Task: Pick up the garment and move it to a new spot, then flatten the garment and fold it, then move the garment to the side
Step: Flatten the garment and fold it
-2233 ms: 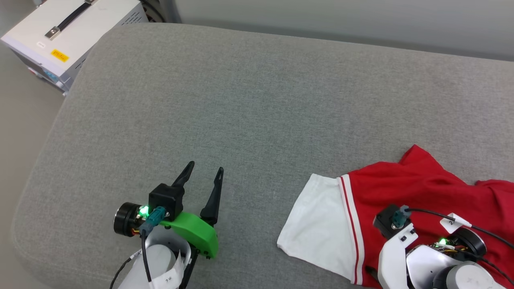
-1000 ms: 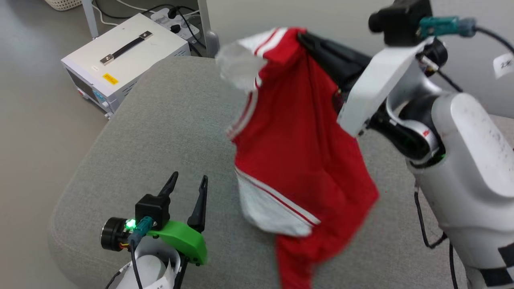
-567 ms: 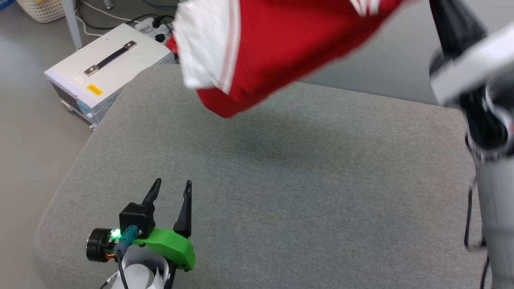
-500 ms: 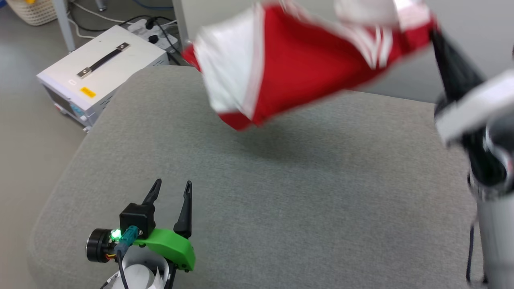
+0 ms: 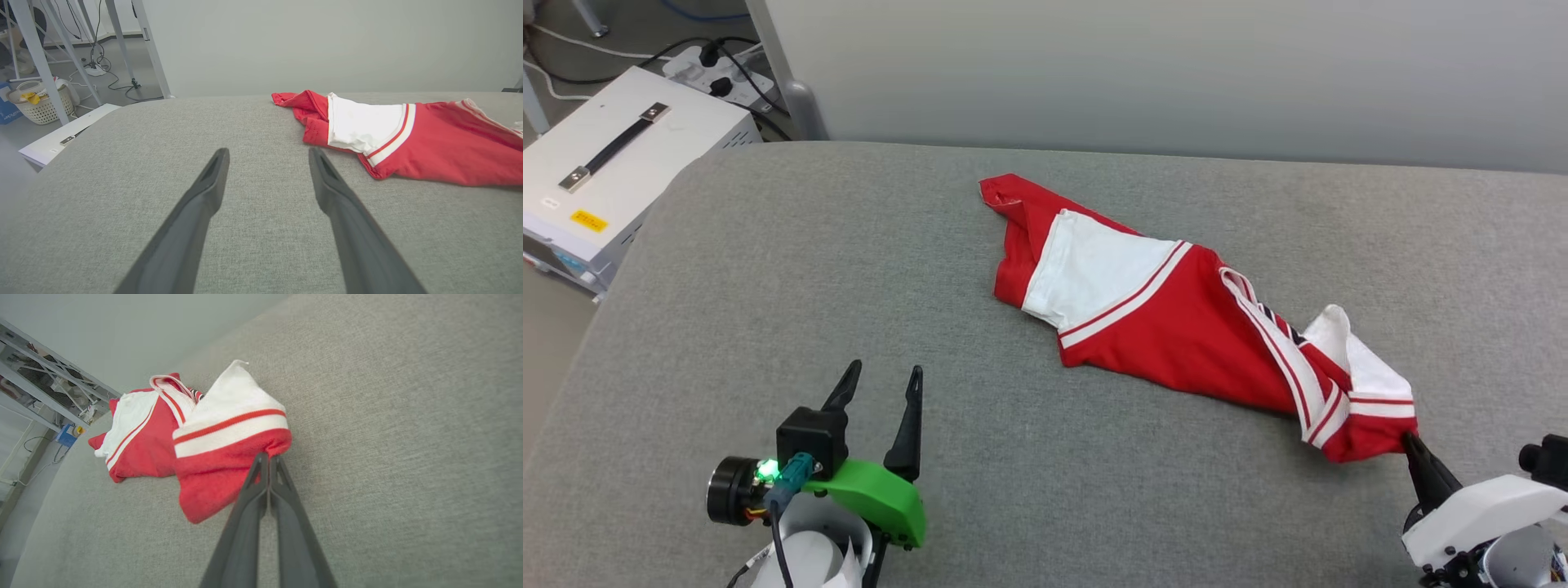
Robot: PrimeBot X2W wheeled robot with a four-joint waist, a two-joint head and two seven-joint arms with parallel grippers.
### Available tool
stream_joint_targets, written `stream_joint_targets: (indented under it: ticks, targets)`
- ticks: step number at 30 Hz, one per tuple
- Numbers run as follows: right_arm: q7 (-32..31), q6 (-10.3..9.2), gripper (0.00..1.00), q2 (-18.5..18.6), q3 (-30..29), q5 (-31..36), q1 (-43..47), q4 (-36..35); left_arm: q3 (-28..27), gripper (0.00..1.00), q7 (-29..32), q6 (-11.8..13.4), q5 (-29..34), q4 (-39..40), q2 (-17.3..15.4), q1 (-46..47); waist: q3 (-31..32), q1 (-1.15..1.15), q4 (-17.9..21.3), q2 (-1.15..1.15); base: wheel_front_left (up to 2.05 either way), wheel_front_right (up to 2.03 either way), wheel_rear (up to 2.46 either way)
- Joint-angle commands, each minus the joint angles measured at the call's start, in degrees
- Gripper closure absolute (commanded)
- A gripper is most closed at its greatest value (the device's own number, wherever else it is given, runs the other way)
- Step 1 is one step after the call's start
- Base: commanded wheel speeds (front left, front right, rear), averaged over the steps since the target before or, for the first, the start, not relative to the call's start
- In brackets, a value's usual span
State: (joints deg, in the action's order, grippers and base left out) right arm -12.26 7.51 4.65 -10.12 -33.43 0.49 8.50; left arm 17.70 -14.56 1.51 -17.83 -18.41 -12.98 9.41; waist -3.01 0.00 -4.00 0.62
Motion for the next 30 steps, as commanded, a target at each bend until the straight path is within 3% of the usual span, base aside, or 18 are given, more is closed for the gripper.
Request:
stream_joint_targets:
  ticks: [1,2,3,4,9,16,20,26,30]
  targets:
    - [0.4,-0.02,1.0,-0.4,-0.7,0.4,0.5,1.1,0.0,0.0,0.1,-0.2,-0.5,-0.3,-0.2,1.0,-0.9,0.0,1.4,-0.62,0.0,0.0,0.0]
    - [0.5,-0.02,0.83,-0.6,-1.1,0.9,0.3,2.1,0.2,0.0,0.2,-0.2,-0.5,-0.4,-0.2,1.2,-0.9,0.0,1.6,-0.62,0.0,0.0,0.0]
    - [0.6,-0.02,0.47,-0.8,-1.6,1.3,0.2,2.8,0.3,0.0,0.2,-0.3,-0.5,-0.6,-0.2,1.2,-0.9,0.0,1.8,-0.62,0.0,0.0,0.0]
    - [1.1,-0.02,0.0,-1.0,-2.4,1.7,-0.2,3.3,0.4,0.0,0.2,-0.3,-0.6,-0.7,-0.2,1.3,-1.0,0.0,1.9,-0.62,0.0,0.0,0.0]
    - [5.6,-0.02,0.0,0.6,-0.6,6.6,-2.5,0.3,0.8,0.0,0.1,-0.5,-0.7,-1.1,-0.1,1.5,-0.7,0.0,2.4,-0.62,0.0,0.0,0.0]
    - [15.5,-0.02,0.0,7.8,5.9,14.7,-3.1,-9.4,0.6,0.0,-0.3,-1.6,-1.5,0.9,0.8,1.8,0.1,0.0,2.0,-0.62,0.0,0.0,0.0]
    - [18.0,-0.02,0.0,8.0,7.1,19.3,-1.6,-13.1,0.6,0.0,-0.4,-2.2,-1.7,2.4,1.6,1.4,0.0,0.0,1.6,-0.62,0.0,0.0,0.0]
    - [14.7,-0.02,0.0,7.9,9.4,21.1,-0.8,-14.4,1.0,0.0,-0.4,-3.0,-0.9,3.4,2.6,1.6,-1.5,0.0,0.2,-0.62,0.0,0.0,0.0]
    - [6.0,-0.02,0.0,11.1,13.0,20.2,-4.5,-13.5,1.3,0.0,-0.4,-3.4,-0.4,3.6,3.1,2.5,-3.5,0.0,-1.4,-0.62,0.0,0.0,0.0]
